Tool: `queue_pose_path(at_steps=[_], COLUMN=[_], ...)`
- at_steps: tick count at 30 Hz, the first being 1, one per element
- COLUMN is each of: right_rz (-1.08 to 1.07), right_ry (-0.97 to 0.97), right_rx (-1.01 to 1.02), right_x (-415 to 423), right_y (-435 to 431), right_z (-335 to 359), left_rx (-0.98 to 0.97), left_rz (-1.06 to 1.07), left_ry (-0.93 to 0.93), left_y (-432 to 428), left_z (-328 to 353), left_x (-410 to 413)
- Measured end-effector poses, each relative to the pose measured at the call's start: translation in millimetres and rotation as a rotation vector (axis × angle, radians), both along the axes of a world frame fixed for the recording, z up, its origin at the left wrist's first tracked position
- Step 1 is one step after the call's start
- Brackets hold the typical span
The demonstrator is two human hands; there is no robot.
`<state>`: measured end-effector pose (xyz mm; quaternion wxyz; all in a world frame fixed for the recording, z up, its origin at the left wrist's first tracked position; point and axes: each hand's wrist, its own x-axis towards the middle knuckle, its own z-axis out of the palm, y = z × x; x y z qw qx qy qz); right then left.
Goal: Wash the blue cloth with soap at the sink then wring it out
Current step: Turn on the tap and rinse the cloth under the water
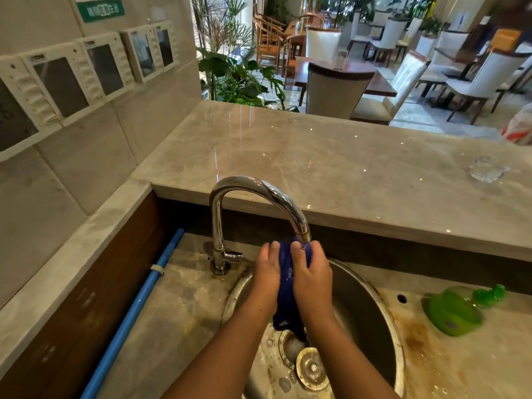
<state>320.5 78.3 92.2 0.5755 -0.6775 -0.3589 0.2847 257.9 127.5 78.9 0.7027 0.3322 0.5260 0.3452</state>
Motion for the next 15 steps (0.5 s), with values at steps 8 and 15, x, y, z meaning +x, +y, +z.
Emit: queue_pose_path(at_steps=[8, 15], right_rz=[-0.028, -0.022], right_ry=[-0.19, 0.041], right_rx=[-0.191, -0.022], right_x=[24, 30], right_y=[14, 2], right_z=[-35, -8], left_rx=[0.212, 0.227], left_rz=[-0.213, -0.024], left_ry=[-0.089, 0.139], left_y=[-13, 16], left_z=[-6, -4], left_x=[-11, -20])
